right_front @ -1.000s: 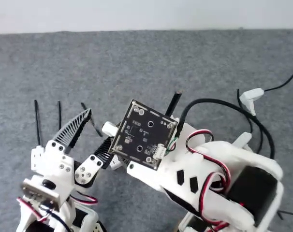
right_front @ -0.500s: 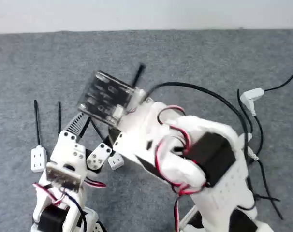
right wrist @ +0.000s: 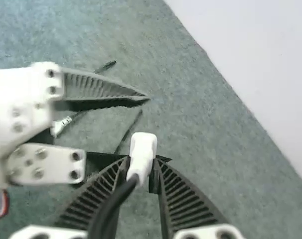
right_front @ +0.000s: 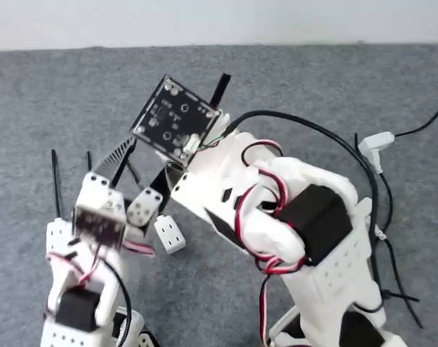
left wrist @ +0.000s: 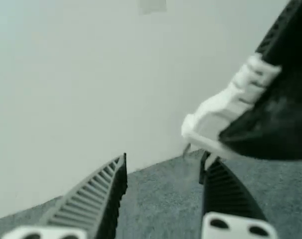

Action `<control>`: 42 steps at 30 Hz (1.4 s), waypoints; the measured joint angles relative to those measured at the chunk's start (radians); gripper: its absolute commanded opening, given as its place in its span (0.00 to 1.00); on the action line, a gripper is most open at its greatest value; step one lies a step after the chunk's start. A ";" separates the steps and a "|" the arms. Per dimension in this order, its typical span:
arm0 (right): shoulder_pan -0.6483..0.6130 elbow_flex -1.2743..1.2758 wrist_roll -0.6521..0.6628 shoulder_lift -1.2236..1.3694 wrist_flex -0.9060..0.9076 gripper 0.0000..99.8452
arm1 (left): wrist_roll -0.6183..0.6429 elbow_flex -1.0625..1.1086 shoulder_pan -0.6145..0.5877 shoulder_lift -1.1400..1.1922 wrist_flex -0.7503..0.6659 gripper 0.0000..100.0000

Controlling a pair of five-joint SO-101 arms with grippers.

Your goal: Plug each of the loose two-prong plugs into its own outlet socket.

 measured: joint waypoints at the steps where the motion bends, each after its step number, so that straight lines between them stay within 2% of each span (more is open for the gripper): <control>1: 0.000 0.003 0.000 0.000 -0.002 0.01 | 0.000 -0.015 -0.005 0.041 -0.003 0.23; 5: 0.011 0.003 0.000 0.000 -0.003 0.01 | 0.002 -0.075 -0.023 0.181 -0.005 0.23; 13: 0.120 0.029 0.000 0.035 -0.044 0.01 | 0.092 -0.242 -0.204 0.477 -0.006 0.23; 19: 0.186 0.052 -0.048 0.109 -0.046 0.01 | 0.127 -0.333 -0.385 0.641 -0.006 0.23; 30: 0.187 0.052 -0.058 0.376 -0.002 0.01 | 0.130 -0.339 -0.743 0.760 0.058 0.23; 34: 0.147 0.054 -0.058 0.470 0.005 0.01 | 0.130 -0.339 -0.872 0.809 0.058 0.23; 40: 0.000 0.054 -0.058 0.546 0.032 0.01 | 0.132 -0.339 -1.097 0.855 0.058 0.34; 42: -0.051 0.054 -0.060 0.582 0.037 0.01 | 0.137 -0.333 -1.185 0.855 0.052 0.35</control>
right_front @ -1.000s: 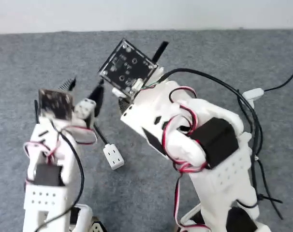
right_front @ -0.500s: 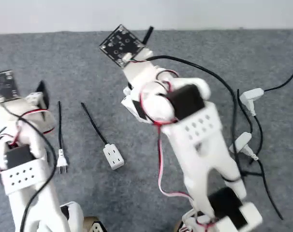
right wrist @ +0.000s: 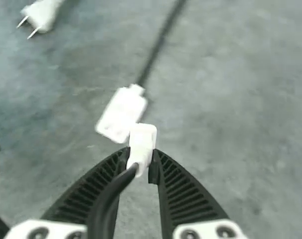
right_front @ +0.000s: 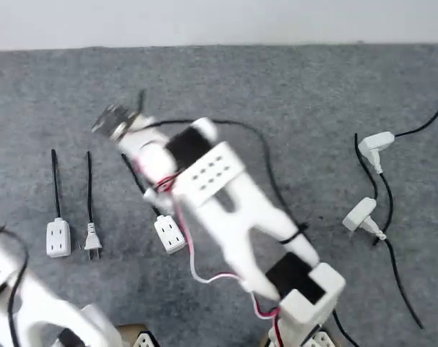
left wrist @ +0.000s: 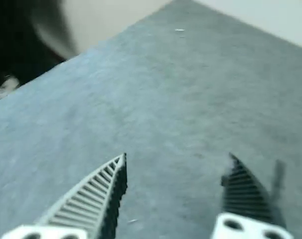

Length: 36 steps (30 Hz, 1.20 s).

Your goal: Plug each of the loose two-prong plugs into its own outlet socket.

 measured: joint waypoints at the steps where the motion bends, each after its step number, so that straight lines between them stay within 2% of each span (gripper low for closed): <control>1: -0.020 0.000 -0.005 0.017 0.000 0.01 | 0.000 0.017 -0.038 0.000 -0.014 0.35; 6: -0.078 0.000 -0.071 0.129 -0.015 0.01 | 0.000 0.163 -0.176 0.000 -0.163 0.35; 11: -0.091 0.000 -0.126 0.178 -0.046 0.01 | 0.000 0.236 -0.187 0.000 -0.272 0.35; 21: -0.135 0.000 -0.190 0.178 0.008 0.01 | -0.005 0.236 -0.172 0.000 -0.285 0.35; 29: -0.100 0.000 -0.282 0.178 0.018 0.01 | -0.091 0.207 -0.172 0.000 -0.241 0.35; 32: -0.094 0.000 -0.255 0.178 0.018 0.01 | -0.117 0.186 -0.172 0.000 -0.190 0.35; 36: -0.094 0.038 -0.043 0.178 0.020 0.01 | -0.120 0.183 -0.172 0.000 -0.180 0.35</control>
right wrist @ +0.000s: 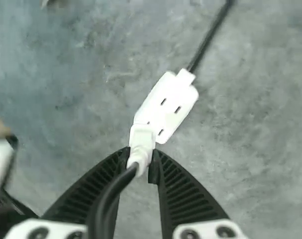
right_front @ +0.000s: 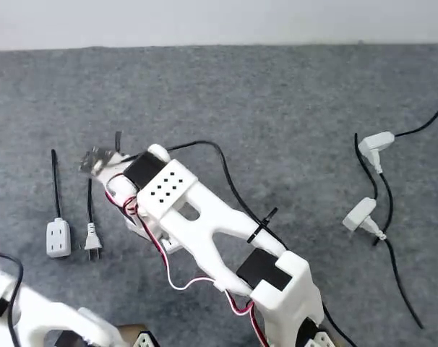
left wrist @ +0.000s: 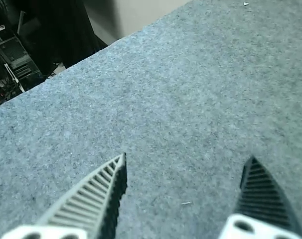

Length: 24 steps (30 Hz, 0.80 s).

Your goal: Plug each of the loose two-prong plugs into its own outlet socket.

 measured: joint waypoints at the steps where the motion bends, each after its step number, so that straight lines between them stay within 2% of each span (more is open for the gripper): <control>1: 0.000 0.006 0.041 0.000 0.000 0.01 | 0.000 0.000 0.003 0.000 0.000 0.35; 5: 0.043 0.012 0.157 0.000 -0.012 0.01 | 0.000 0.000 0.014 0.000 0.000 0.35; 12: 0.115 0.012 0.545 0.000 -0.020 0.01 | 0.000 0.000 0.014 0.000 0.000 0.35; 17: 0.104 0.012 0.749 0.000 -0.032 0.01 | -0.006 0.000 0.015 0.000 0.000 0.35; 19: 0.087 0.012 0.789 0.000 -0.058 0.01 | -0.006 0.000 0.018 0.000 0.000 0.35; 24: 0.011 0.012 0.792 0.000 -0.138 0.01 | -0.006 0.000 0.018 0.000 0.000 0.35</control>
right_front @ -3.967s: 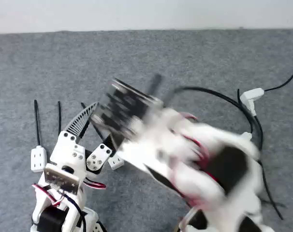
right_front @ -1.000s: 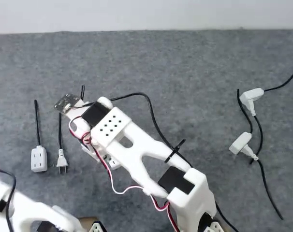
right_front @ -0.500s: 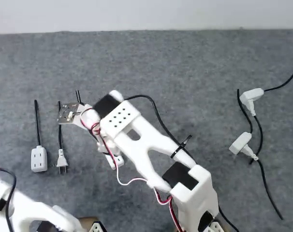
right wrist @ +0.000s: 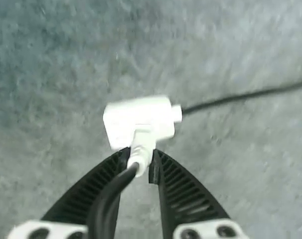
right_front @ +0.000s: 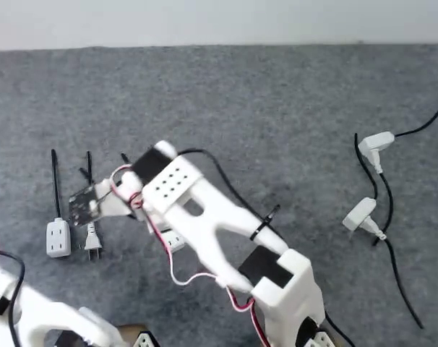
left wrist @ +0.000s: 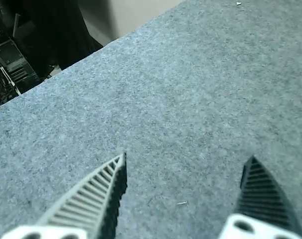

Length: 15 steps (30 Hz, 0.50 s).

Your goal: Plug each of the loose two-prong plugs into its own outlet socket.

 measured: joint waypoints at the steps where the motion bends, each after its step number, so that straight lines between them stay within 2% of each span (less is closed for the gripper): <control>1: -0.009 0.000 0.000 0.000 -0.005 0.01 | 0.000 0.000 0.000 0.000 0.000 0.35; 6: -0.051 0.000 0.002 0.064 -0.014 0.01 | 0.000 0.000 0.000 0.000 0.000 0.35; 15: -0.049 0.000 0.008 0.078 0.037 0.01 | 0.000 0.000 0.000 0.000 0.000 0.35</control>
